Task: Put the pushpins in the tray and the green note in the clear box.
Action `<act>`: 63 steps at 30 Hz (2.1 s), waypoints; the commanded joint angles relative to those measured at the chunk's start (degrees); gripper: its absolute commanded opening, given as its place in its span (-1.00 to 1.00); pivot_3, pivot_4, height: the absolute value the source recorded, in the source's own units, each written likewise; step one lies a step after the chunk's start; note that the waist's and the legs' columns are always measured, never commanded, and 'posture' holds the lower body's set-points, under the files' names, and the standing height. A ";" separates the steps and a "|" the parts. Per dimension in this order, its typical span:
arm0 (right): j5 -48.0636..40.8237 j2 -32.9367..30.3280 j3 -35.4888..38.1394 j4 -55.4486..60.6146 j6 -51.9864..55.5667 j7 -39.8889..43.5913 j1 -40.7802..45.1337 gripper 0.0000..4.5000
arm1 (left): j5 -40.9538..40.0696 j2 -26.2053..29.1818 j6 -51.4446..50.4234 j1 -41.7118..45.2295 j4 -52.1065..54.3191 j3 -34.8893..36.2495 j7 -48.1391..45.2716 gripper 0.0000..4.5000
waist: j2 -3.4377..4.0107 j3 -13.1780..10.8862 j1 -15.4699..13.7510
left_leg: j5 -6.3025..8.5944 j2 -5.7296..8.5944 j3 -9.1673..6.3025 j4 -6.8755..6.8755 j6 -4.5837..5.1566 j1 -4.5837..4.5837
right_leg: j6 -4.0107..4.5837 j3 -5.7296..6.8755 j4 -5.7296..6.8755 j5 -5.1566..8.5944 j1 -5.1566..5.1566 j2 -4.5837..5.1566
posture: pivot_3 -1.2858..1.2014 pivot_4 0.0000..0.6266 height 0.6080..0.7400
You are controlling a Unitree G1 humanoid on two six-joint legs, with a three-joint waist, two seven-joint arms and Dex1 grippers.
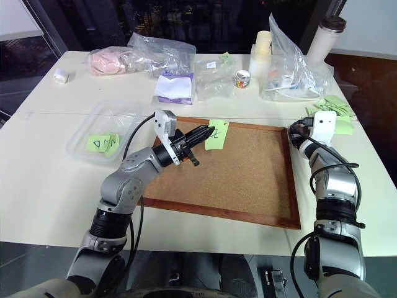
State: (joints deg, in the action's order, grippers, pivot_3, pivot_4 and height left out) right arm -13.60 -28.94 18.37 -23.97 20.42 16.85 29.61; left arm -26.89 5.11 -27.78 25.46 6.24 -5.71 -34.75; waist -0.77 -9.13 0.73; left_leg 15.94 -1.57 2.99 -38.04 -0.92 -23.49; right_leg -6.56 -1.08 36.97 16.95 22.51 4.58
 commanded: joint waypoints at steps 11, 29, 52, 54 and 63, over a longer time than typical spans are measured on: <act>-9.23 -2.02 -0.67 21.09 9.46 9.32 -4.39 0.97 | 0.21 3.59 0.71 -3.04 6.93 1.42 1.62 -1.00 | 0.02 -0.01 0.04 | 0.00 -0.10 -0.02 0.01 0.01 0.00 | 0.00 0.00 0.00 0.00 0.01 -0.02 | 0.03 -0.52 1.00; -25.12 -6.66 -11.91 49.76 24.55 22.29 -8.78 0.97 | -11.73 28.69 -8.78 -3.55 3.63 30.41 3.48 -1.00 | -0.12 -0.16 0.02 | 0.02 -0.15 -0.11 -0.02 0.03 0.02 | 0.01 0.10 0.02 0.01 -0.02 -0.02 | 0.03 -0.52 1.00; -21.85 -11.68 -8.07 50.34 22.62 23.27 -15.56 1.00 | -16.05 34.75 -14.77 2.38 -2.49 24.00 -12.00 0.99 | -0.53 -0.42 -0.14 | 0.02 -0.21 -0.07 -0.01 0.02 -0.05 | 0.02 0.11 0.07 0.01 0.06 0.02 | 0.03 -0.52 1.00; -22.63 -13.04 -6.52 50.60 23.28 23.92 -16.31 1.00 | -16.59 34.36 -15.68 2.90 -0.06 21.50 -13.76 0.99 | -0.53 -0.42 -0.15 | 0.02 -0.18 -0.07 -0.01 0.01 -0.05 | 0.02 0.11 0.05 0.01 0.04 0.04 | 0.03 -0.52 1.00; -23.74 -17.61 -3.17 50.65 23.44 26.92 -18.99 1.00 | -4.37 32.89 -4.77 2.43 0.70 2.90 -23.27 0.99 | -0.52 -0.42 0.08 | 0.01 -0.09 0.00 -0.01 0.02 -0.01 | 0.02 0.05 0.06 0.01 0.05 -0.06 | 0.03 -0.52 1.00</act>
State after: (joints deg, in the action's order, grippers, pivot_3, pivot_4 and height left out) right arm -36.85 -45.81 13.96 25.08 44.68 42.97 10.85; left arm -34.20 37.95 -36.38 27.68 6.78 -1.53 -56.68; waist -1.29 -9.55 0.81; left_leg 15.96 -1.67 2.98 -38.05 -0.90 -23.51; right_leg -6.54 -1.03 37.03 16.96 22.57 4.51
